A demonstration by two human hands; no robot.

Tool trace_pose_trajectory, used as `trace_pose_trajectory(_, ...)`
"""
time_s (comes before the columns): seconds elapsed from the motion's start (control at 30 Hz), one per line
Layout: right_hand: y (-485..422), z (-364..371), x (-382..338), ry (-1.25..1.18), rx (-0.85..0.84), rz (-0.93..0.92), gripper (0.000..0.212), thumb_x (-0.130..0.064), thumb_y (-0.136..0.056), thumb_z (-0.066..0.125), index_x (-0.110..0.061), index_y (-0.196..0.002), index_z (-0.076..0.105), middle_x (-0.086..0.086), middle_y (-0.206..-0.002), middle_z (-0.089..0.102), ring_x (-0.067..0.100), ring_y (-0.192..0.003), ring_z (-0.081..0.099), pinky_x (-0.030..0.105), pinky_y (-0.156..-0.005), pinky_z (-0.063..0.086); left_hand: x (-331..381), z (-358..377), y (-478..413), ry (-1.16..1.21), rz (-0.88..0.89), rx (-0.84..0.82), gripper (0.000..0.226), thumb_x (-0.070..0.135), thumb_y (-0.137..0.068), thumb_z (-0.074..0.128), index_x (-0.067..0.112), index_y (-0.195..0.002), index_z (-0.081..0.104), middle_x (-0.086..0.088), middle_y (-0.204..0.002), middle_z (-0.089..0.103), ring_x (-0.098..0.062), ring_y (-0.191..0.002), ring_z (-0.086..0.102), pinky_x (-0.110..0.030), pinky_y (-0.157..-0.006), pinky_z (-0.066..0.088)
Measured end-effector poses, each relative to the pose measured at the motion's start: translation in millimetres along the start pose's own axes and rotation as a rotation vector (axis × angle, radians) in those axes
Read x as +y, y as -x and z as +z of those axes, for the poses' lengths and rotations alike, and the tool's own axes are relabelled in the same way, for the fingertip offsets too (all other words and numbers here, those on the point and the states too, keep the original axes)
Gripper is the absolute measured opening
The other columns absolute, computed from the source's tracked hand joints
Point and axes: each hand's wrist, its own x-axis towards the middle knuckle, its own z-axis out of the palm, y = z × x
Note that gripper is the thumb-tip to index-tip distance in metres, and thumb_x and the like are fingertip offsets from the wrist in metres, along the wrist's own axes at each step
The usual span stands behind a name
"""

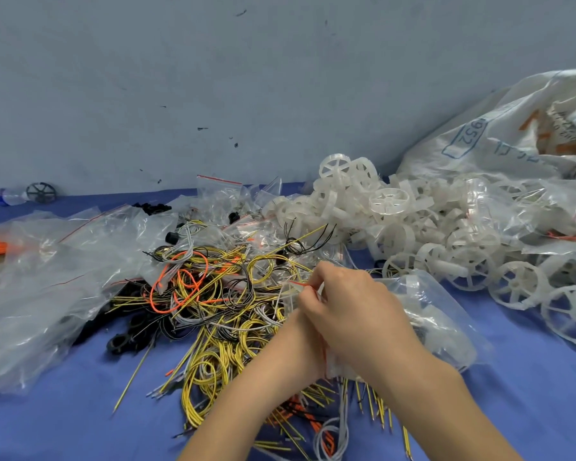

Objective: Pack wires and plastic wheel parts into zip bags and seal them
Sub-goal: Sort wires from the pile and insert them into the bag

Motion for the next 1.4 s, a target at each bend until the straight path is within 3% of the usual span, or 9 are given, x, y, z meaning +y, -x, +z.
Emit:
trace_pose_trajectory(0.07,-2,0,1,-0.009,0.013,0.018,0.021,-0.042,-0.094,0.042,-0.026,-0.096,0.055,-0.001,-0.092,0.065,0.029,-0.086,0.059,0.037,-0.066,0.043,-5,-10,3,0.038,0.078,0.091,0.020,-0.001,-0.089,0.055,0.003,-0.105,0.065,-0.019,-0.101,0.069,-0.027,-0.097,0.065,-0.037,-0.085,0.052)
trace_pose_trajectory(0.13,-4,0,1,-0.007,0.022,0.025,0.020,-0.042,-0.094,0.041,-0.027,-0.095,0.054,-0.002,-0.089,0.065,0.028,-0.083,0.059,0.036,-0.065,0.045,-17,-22,9,0.125,0.086,0.178,0.018,0.012,-0.091,0.053,0.018,-0.083,0.068,-0.003,-0.076,0.070,-0.017,-0.072,0.065,-0.032,-0.066,0.054)
trace_pose_trajectory(0.3,-3,2,2,0.006,0.028,0.011,0.020,-0.041,-0.096,0.039,-0.027,-0.091,0.052,-0.006,-0.077,0.063,0.022,-0.071,0.057,0.035,-0.058,0.042,-50,-74,34,0.277,0.057,0.525,0.020,0.019,-0.098,0.054,0.029,-0.101,0.071,0.006,-0.087,0.074,-0.009,-0.075,0.068,-0.026,-0.061,0.057)
trace_pose_trajectory(0.47,-4,5,4,0.029,0.027,0.008,0.020,-0.040,-0.096,0.040,-0.026,-0.088,0.052,-0.006,-0.072,0.060,0.019,-0.066,0.055,0.034,-0.056,0.042,-125,-125,54,0.011,-0.325,1.007,0.024,0.009,-0.095,0.048,0.016,-0.106,0.068,-0.004,-0.087,0.069,-0.033,-0.072,0.061,-0.041,-0.067,0.048)
trace_pose_trajectory(0.63,-7,4,8,0.024,0.002,0.035,0.020,-0.040,-0.096,0.040,-0.027,-0.086,0.053,-0.004,-0.071,0.062,0.019,-0.065,0.058,0.034,-0.061,0.050,-158,-120,63,-0.203,-0.515,0.829,0.036,-0.007,-0.087,0.042,0.001,-0.116,0.062,-0.020,-0.115,0.064,-0.037,-0.105,0.057,-0.043,-0.090,0.044)
trace_pose_trajectory(0.83,-8,4,10,0.021,0.001,0.043,0.019,-0.039,-0.096,0.041,-0.028,-0.086,0.053,-0.006,-0.070,0.063,0.017,-0.064,0.059,0.035,-0.062,0.051,-156,-116,59,-0.318,-0.503,0.608,0.034,0.004,-0.091,0.047,-0.002,-0.124,0.055,-0.022,-0.124,0.055,-0.038,-0.109,0.053,-0.044,-0.094,0.043)
trace_pose_trajectory(0.97,-6,4,11,0.016,-0.003,0.041,0.019,-0.040,-0.096,0.043,-0.029,-0.084,0.052,-0.006,-0.070,0.063,0.016,-0.064,0.058,0.035,-0.062,0.051,-154,-116,59,-0.325,-0.529,0.576,0.031,0.020,-0.094,0.054,0.004,-0.120,0.056,-0.021,-0.123,0.049,-0.035,-0.103,0.054,-0.040,-0.092,0.044)
trace_pose_trajectory(1.1,-6,3,11,-0.001,-0.014,0.035,0.018,-0.039,-0.096,0.044,-0.029,-0.085,0.053,-0.006,-0.068,0.063,0.016,-0.064,0.058,0.037,-0.062,0.052,-156,-115,60,-0.269,-0.580,0.616,0.051,0.027,-0.093,0.056,0.012,-0.140,0.044,-0.022,-0.126,0.041,-0.038,-0.106,0.053,-0.040,-0.097,0.040)
trace_pose_trajectory(1.4,2,4,6,-0.004,0.015,-0.002,0.020,-0.040,-0.098,0.042,-0.027,-0.088,0.053,-0.006,-0.071,0.063,0.016,-0.064,0.057,0.034,-0.057,0.046,-162,-117,58,-0.454,-0.549,0.604,0.032,0.026,-0.091,0.059,0.006,-0.116,0.060,-0.018,-0.113,0.060,-0.040,-0.103,0.053,-0.044,-0.088,0.045)
